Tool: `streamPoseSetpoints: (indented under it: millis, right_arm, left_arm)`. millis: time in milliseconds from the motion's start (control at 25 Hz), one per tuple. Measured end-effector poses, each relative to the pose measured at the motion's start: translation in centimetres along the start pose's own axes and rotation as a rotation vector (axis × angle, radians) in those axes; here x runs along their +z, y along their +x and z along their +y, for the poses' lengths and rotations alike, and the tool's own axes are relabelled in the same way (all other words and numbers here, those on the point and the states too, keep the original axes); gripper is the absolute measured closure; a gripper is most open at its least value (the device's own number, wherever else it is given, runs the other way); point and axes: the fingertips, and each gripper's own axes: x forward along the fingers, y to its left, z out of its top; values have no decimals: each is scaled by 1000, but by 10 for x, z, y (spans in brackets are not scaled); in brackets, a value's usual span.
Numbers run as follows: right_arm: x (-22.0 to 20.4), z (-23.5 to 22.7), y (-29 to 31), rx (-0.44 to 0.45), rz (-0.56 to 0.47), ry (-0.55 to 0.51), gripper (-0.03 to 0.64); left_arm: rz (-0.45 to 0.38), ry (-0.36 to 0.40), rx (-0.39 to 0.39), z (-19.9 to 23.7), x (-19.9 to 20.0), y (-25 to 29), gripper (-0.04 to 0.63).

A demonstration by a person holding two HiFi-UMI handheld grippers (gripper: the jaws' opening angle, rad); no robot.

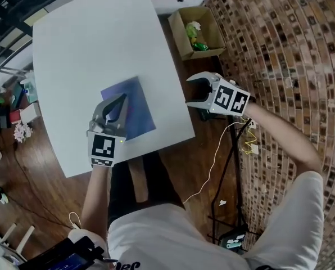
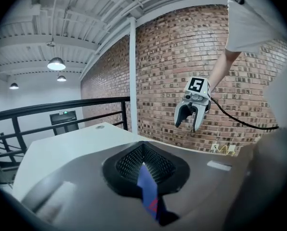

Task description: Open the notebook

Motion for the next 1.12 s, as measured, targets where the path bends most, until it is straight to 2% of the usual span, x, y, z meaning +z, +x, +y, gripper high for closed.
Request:
streamPoseSetpoints:
  millis: [200,360,480,840,1120]
  right_arm:
    - [13,-11,24,58,-53,224,348]
    - [22,-10,48,133,-70,454,345]
    - [31,-4,67,186,-86,568,345]
    - [52,16,104,307,-141,772,345]
    - [60,20,122,332,-145,841,347]
  left_arm:
    - [7,-14,10,10,-15,-7,580]
    - [16,-32,23,20,-25,-13,580]
    - [21,-44,33,27,-32,-18,580]
    - [26,-83,57,40,-47,-28,580]
    - [29,-96,61,48,-55,-34,580]
